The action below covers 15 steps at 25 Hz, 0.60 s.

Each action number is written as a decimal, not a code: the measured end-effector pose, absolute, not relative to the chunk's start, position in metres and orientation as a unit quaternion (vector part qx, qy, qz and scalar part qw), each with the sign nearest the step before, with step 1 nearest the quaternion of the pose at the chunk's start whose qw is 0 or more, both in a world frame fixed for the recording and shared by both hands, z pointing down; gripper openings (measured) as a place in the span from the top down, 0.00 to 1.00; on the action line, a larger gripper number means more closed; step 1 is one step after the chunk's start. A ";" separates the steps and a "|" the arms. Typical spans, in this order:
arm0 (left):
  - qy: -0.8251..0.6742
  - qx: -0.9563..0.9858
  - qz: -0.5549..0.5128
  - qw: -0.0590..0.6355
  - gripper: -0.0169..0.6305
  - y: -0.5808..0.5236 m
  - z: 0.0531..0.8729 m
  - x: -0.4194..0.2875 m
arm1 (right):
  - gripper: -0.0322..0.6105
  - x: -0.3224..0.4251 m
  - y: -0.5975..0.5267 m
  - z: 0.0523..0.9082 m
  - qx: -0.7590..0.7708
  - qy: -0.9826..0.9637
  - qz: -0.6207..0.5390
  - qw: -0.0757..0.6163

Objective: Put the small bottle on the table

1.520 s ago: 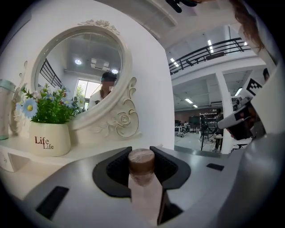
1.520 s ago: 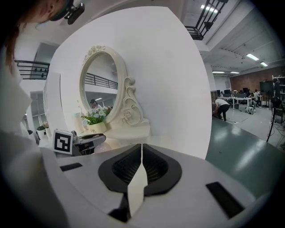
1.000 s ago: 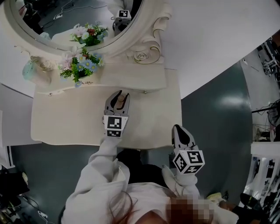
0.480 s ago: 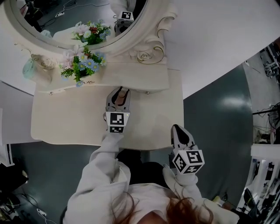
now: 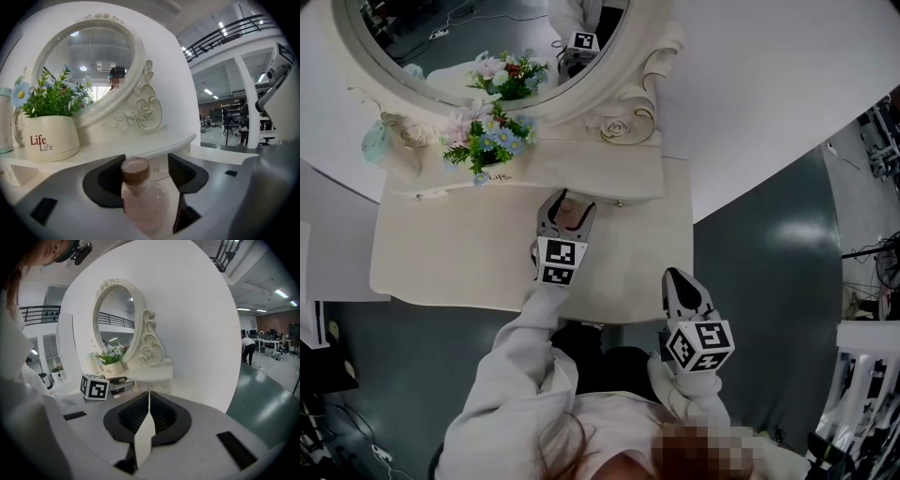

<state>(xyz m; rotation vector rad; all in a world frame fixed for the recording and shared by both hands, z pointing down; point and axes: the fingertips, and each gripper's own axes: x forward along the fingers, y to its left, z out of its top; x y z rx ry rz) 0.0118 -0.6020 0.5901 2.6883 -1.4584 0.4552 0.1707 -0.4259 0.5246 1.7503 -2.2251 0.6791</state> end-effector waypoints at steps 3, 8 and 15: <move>-0.500 0.852 0.157 0.021 0.43 -0.603 0.584 0.002 | 0.89 0.169 -0.428 0.519 0.596 -0.763 0.224 0.109; -0.519 0.841 0.148 0.026 0.41 -0.600 0.563 -0.019 | 0.89 0.164 -0.431 0.514 0.590 -0.771 0.218 0.102; -0.520 0.843 0.122 0.061 0.41 -0.556 0.532 -0.044 | 0.89 0.163 -0.438 0.503 0.586 -0.779 0.207 0.085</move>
